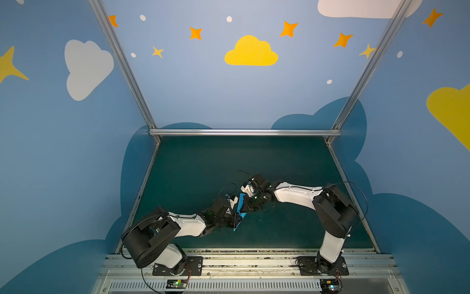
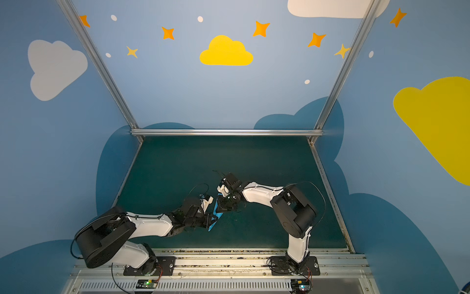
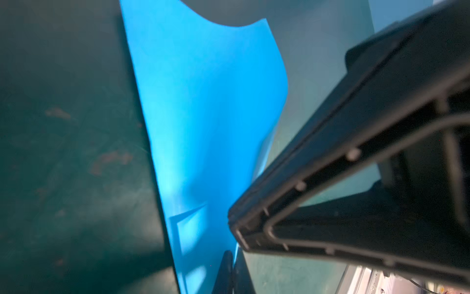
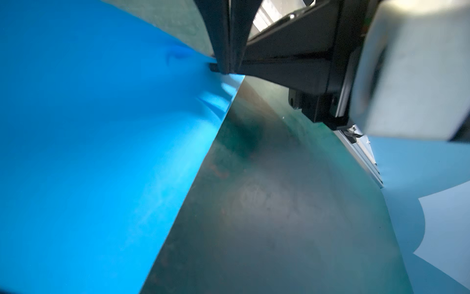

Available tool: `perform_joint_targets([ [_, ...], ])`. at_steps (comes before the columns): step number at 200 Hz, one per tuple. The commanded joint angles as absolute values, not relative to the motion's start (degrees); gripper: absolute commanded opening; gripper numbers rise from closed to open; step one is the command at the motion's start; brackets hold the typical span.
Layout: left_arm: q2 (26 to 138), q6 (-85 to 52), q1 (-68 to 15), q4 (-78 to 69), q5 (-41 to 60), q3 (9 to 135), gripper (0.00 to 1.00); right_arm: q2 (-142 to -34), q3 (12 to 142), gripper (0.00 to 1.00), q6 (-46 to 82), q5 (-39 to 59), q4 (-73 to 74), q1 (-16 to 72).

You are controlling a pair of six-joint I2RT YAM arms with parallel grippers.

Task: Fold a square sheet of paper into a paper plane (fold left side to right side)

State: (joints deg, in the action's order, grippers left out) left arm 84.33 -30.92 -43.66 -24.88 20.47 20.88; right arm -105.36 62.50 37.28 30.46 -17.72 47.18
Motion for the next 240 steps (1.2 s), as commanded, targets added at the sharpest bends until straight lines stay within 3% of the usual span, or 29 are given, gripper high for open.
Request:
perform_joint_targets([
  [1, 84.75, -30.7, -43.24, -24.72, 20.94, 22.05, 0.04, -106.78, 62.94, 0.0, 36.98, 29.27, -18.15, 46.58],
  [130, 80.53, -29.0, -42.87, -19.04, 20.87, 24.08, 0.04, -107.58, 62.35, 0.0, 36.96, 29.04, -17.69, 45.58],
  [210, 72.63, -28.54, -42.1, -12.93, 17.18, 23.21, 0.27, -108.48, 61.26, 0.0, 37.79, 28.9, -16.0, 45.56],
  [240, 70.17, -28.68, -42.0, -10.03, 14.49, 22.92, 0.45, -108.46, 61.46, 0.0, 37.87, 28.92, -15.99, 45.55],
])
